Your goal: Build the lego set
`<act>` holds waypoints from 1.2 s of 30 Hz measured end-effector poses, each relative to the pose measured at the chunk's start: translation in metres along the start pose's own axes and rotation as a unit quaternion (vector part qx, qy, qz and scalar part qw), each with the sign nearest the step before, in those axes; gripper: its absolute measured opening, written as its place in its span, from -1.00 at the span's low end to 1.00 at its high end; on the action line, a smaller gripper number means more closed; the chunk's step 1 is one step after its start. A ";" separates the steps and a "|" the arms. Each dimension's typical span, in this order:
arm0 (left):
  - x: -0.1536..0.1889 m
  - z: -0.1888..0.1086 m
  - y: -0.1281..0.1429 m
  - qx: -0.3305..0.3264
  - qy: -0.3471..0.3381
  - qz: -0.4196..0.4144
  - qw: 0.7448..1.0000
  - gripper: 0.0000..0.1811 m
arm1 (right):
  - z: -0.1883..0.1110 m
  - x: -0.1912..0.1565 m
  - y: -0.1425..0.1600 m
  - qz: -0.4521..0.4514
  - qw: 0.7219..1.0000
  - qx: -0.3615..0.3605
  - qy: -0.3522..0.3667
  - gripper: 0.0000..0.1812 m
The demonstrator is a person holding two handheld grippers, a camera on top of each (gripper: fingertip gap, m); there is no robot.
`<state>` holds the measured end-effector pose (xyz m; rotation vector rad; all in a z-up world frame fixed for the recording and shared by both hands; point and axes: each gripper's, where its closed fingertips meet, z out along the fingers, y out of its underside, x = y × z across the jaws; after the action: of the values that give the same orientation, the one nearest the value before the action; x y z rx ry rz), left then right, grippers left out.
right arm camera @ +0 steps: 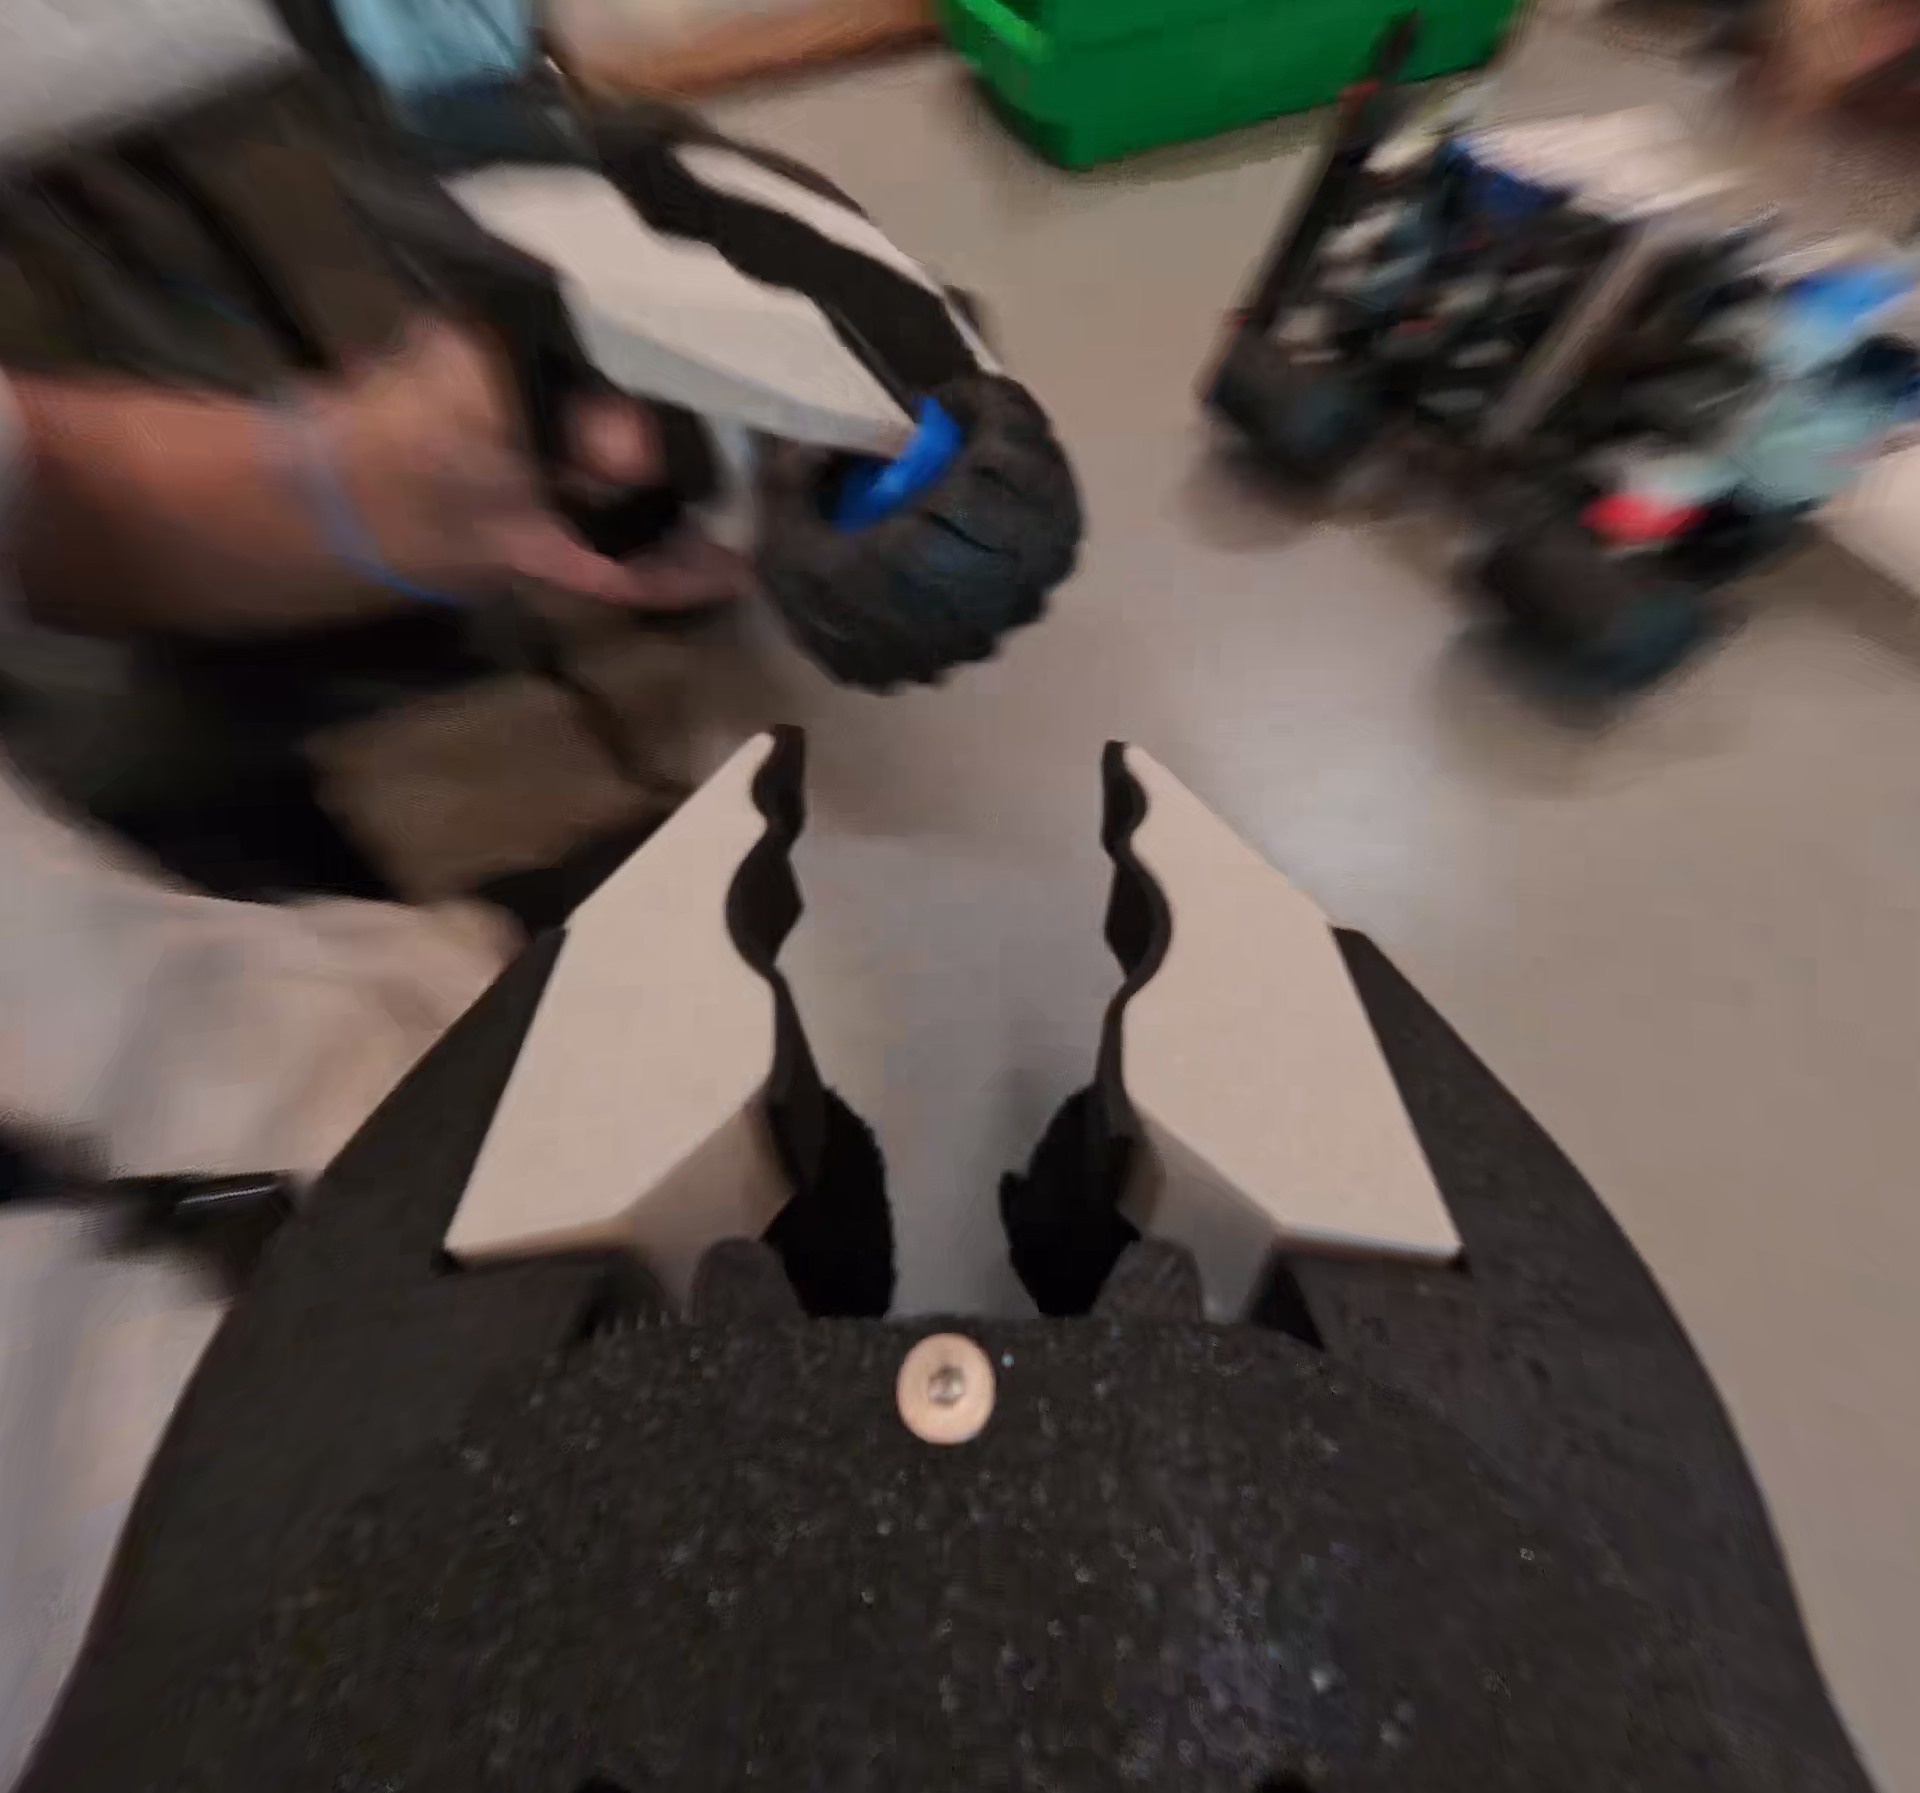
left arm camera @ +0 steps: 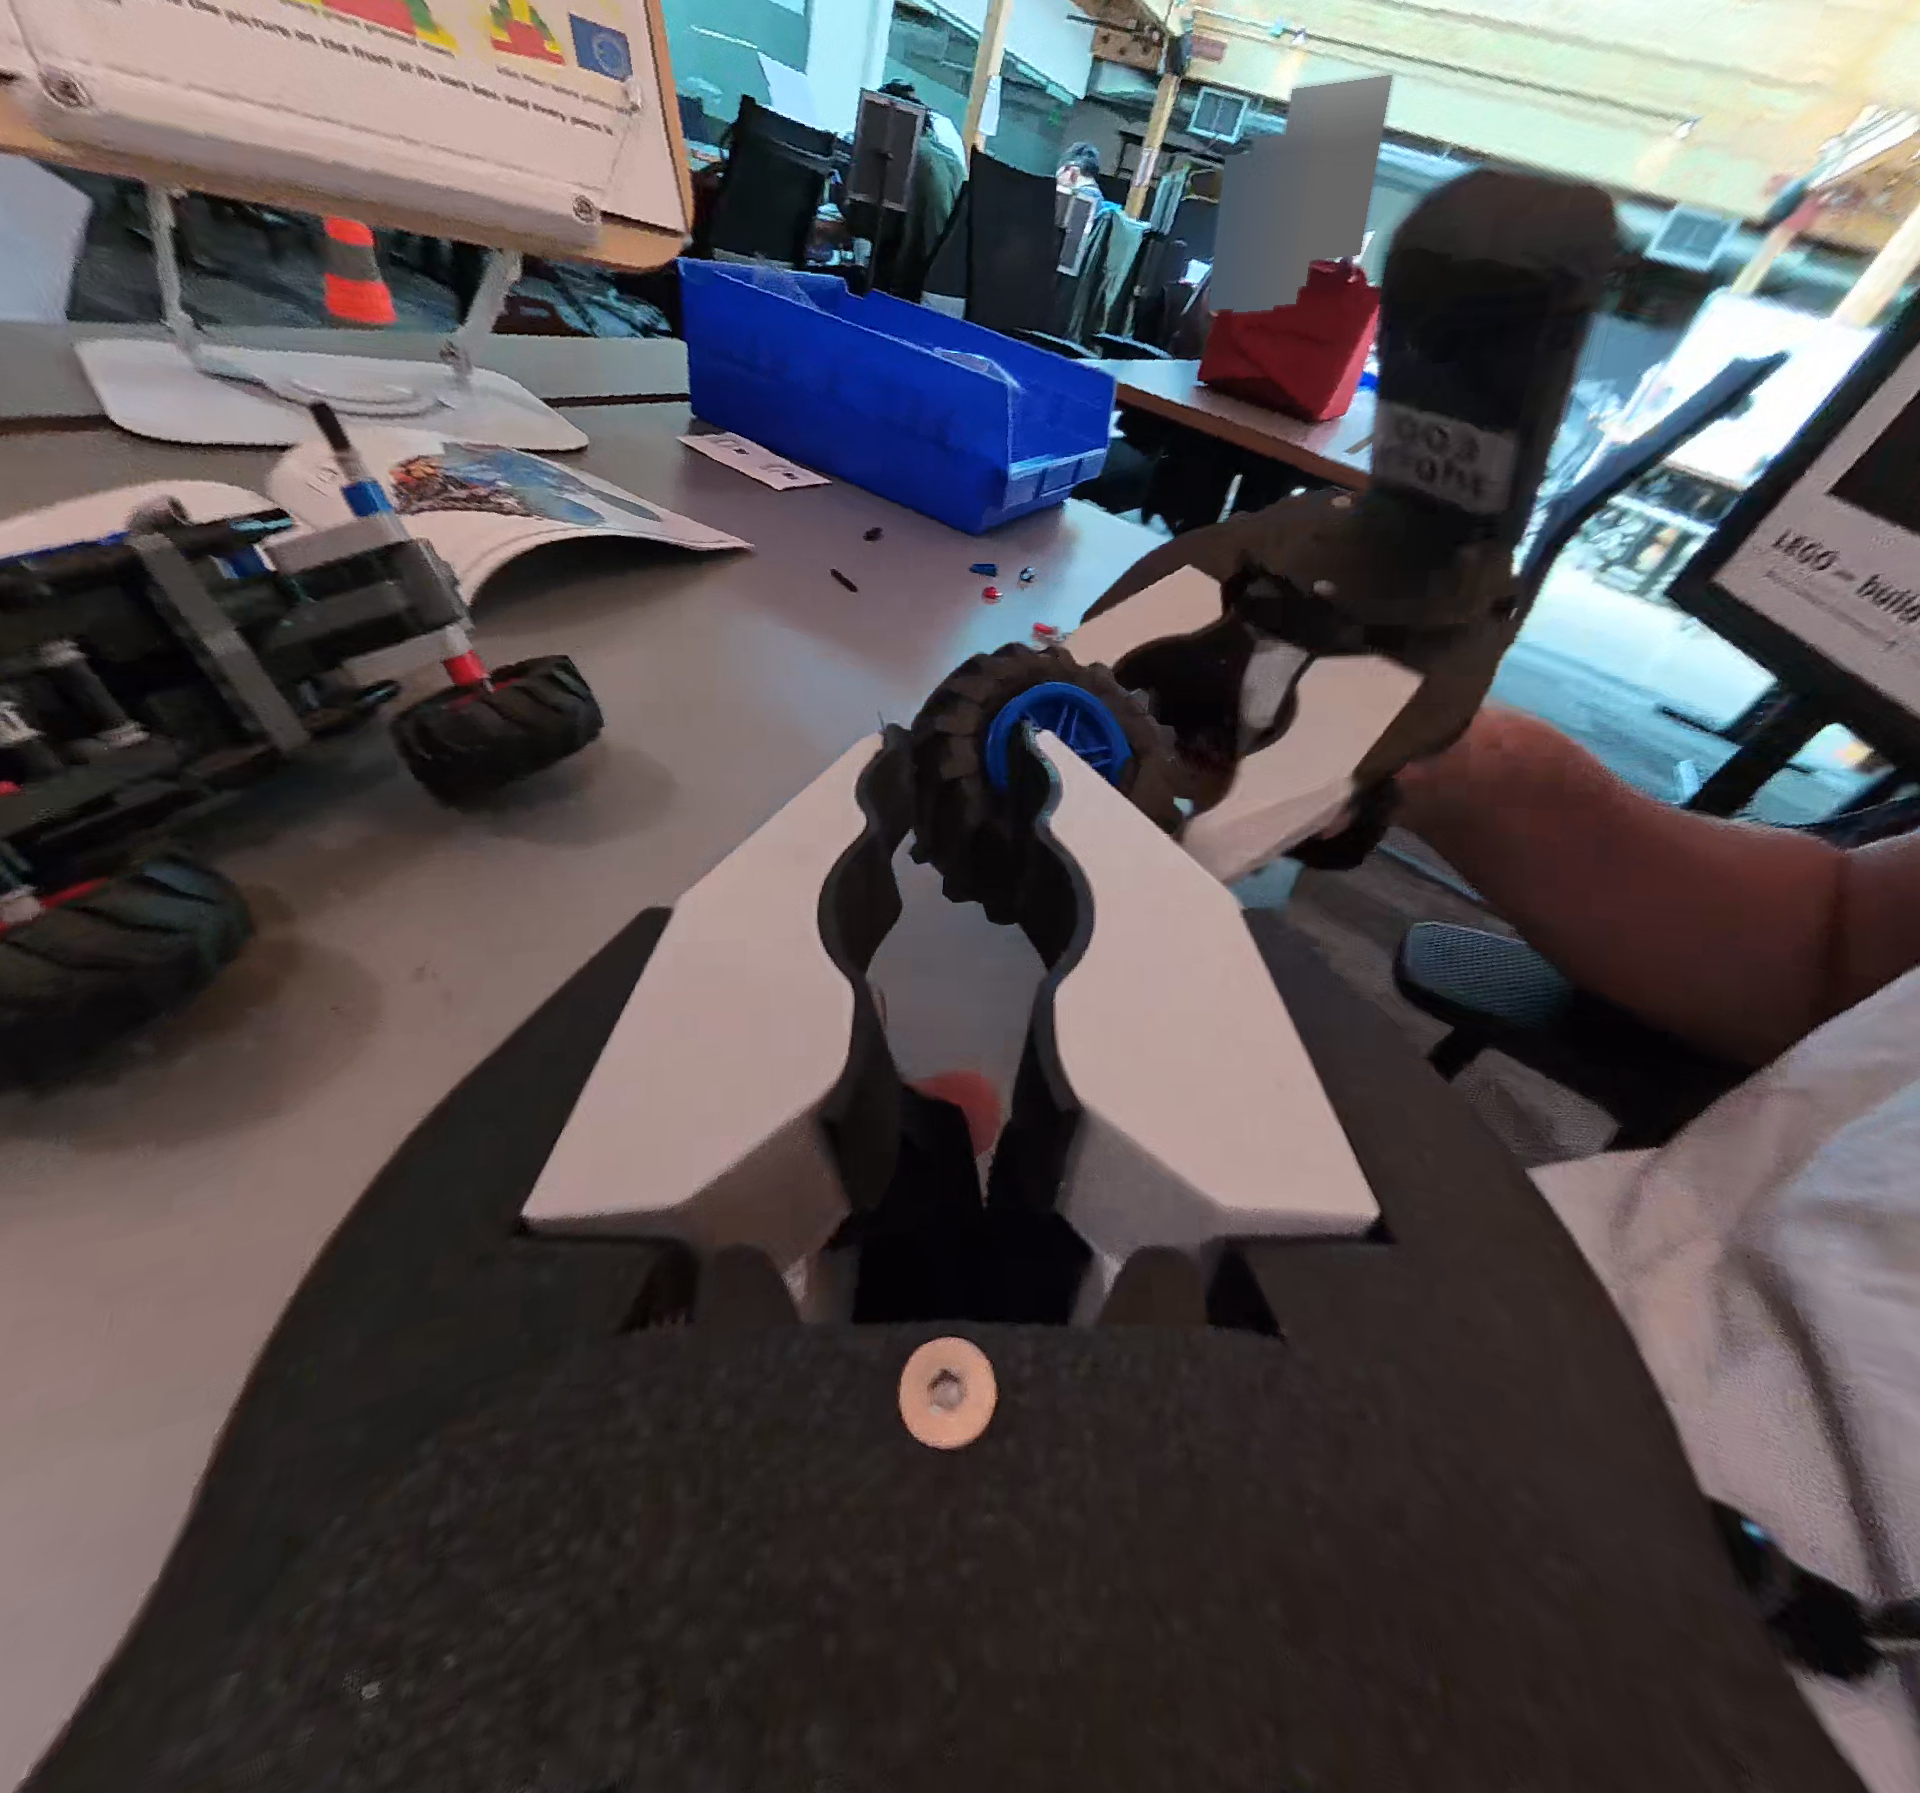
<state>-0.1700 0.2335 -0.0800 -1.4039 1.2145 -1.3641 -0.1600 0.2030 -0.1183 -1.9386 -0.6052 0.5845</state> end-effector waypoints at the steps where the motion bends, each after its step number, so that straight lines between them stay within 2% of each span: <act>1: -0.002 0.000 0.001 0.000 -0.021 0.039 0.999 -0.82 | -0.006 -0.018 -0.011 0.075 0.991 0.032 -0.102 -0.28; 2: -0.002 -0.001 0.000 0.005 -0.040 0.085 0.996 -0.82 | -0.014 -0.023 -0.026 0.145 0.973 0.071 -0.167 -0.30; 3: 0.001 -0.002 -0.003 0.019 -0.051 0.124 0.991 -0.82 | -0.017 -0.017 -0.035 0.203 0.957 0.098 -0.185 -0.31; 5: 0.012 -0.003 -0.008 0.034 -0.043 0.162 0.985 -0.82 | -0.014 -0.009 -0.037 0.260 0.939 0.112 -0.196 -0.47; 7: 0.015 0.000 -0.005 0.026 -0.051 0.173 0.983 -0.82 | -0.008 -0.014 -0.038 0.263 0.936 0.117 -0.205 -0.54; 9: 0.018 0.002 -0.003 0.022 -0.049 0.178 0.983 -0.81 | 0.001 -0.015 -0.030 0.238 0.951 0.091 -0.176 -0.65; 11: 0.019 0.004 -0.001 0.013 -0.035 0.163 0.986 -0.81 | -0.004 -0.010 -0.034 0.227 0.954 0.113 -0.158 -0.67; 13: 0.026 0.003 0.002 0.007 0.021 0.117 0.993 -0.80 | -0.007 -0.011 -0.034 0.221 0.955 0.110 -0.163 -0.69; 16: 0.040 0.000 0.010 -0.029 0.132 0.015 0.991 -0.46 | -0.006 -0.026 -0.032 0.200 0.954 0.097 -0.199 -0.69; 18: 0.049 -0.002 0.015 -0.049 0.191 -0.012 0.980 -0.46 | -0.005 -0.034 -0.034 0.197 0.951 0.099 -0.216 -0.69; 21: 0.056 -0.006 0.010 -0.036 0.230 -0.034 0.972 -0.53 | -0.004 -0.044 -0.033 0.193 0.949 0.085 -0.233 -0.69; 24: 0.055 -0.006 0.010 -0.030 0.219 -0.025 0.975 -0.58 | -0.006 -0.043 -0.034 0.199 0.949 0.087 -0.227 -0.69; 26: 0.052 -0.004 0.010 -0.023 0.180 0.020 0.983 -0.67 | -0.007 -0.040 -0.038 0.212 0.949 0.092 -0.213 -0.70; 28: 0.050 -0.002 0.014 -0.028 0.150 0.062 0.986 -0.68 | -0.007 -0.040 -0.035 0.179 0.962 0.080 -0.190 -0.70; 31: 0.051 -0.002 0.012 -0.017 0.131 0.072 0.989 -0.69 | -0.008 -0.041 -0.036 0.160 0.970 0.075 -0.170 -0.70; 36: 0.045 0.002 0.017 -0.032 0.075 0.133 0.988 -0.70 | -0.005 -0.033 -0.031 0.137 0.980 0.060 -0.127 -0.70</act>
<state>-0.1719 0.1861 -0.0870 -1.1484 1.4972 -1.2716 -0.1868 0.1906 -0.0833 -1.8591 -0.4493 1.0322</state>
